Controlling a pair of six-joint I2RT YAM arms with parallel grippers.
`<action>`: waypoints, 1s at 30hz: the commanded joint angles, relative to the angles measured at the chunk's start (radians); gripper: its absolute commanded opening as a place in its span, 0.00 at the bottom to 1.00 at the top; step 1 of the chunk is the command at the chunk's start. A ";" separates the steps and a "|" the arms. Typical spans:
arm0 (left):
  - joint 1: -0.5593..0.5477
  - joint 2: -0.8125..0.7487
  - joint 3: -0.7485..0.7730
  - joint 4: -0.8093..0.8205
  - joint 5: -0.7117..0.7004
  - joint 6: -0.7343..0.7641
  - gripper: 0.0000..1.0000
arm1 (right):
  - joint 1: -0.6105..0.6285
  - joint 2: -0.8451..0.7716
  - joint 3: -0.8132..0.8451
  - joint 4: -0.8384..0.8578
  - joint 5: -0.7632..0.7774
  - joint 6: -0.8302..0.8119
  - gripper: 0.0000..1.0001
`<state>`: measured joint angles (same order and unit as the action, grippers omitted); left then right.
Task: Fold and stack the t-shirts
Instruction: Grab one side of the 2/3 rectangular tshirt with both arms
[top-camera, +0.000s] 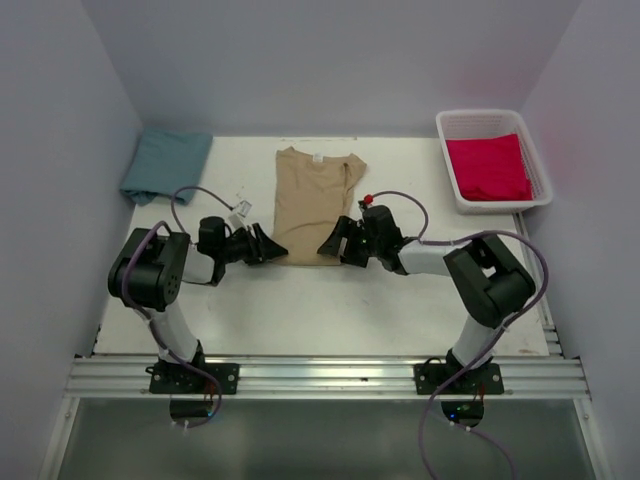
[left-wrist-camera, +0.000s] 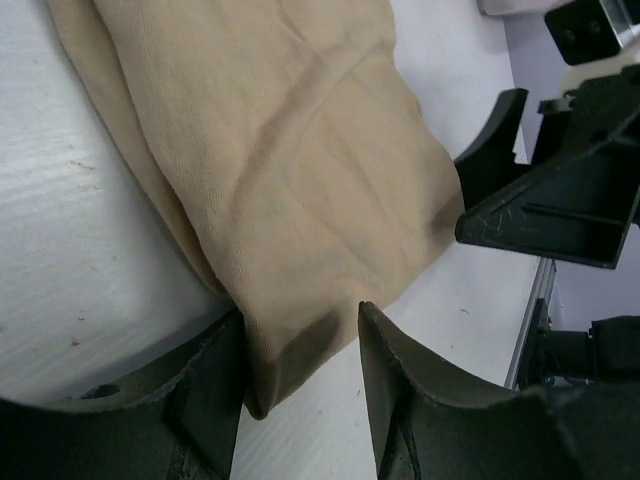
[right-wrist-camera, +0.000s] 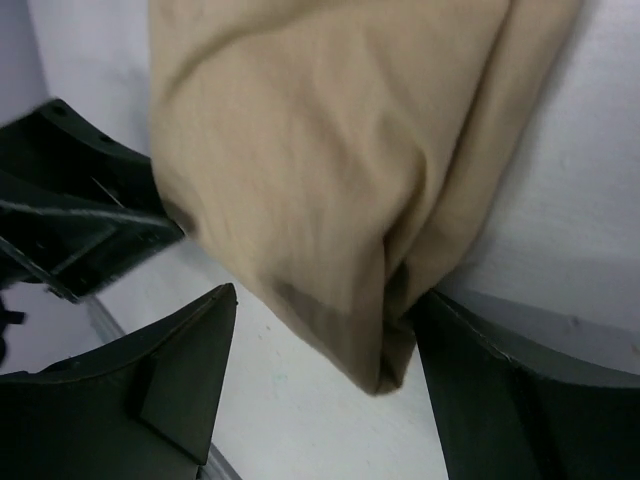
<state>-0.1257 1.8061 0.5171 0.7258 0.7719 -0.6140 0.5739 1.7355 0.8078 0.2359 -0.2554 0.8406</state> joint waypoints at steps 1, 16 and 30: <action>-0.005 0.073 -0.077 -0.062 -0.002 -0.010 0.52 | -0.037 0.137 -0.047 0.232 -0.119 0.139 0.75; -0.041 -0.068 -0.175 -0.042 0.038 -0.085 0.00 | -0.031 -0.060 -0.122 0.059 -0.065 0.061 0.00; -0.175 -0.947 -0.243 -0.630 -0.200 -0.199 0.00 | 0.038 -0.525 -0.144 -0.385 0.030 -0.086 0.00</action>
<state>-0.3031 0.9611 0.2352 0.2905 0.6796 -0.7757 0.6136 1.2606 0.6231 0.0006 -0.3099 0.8181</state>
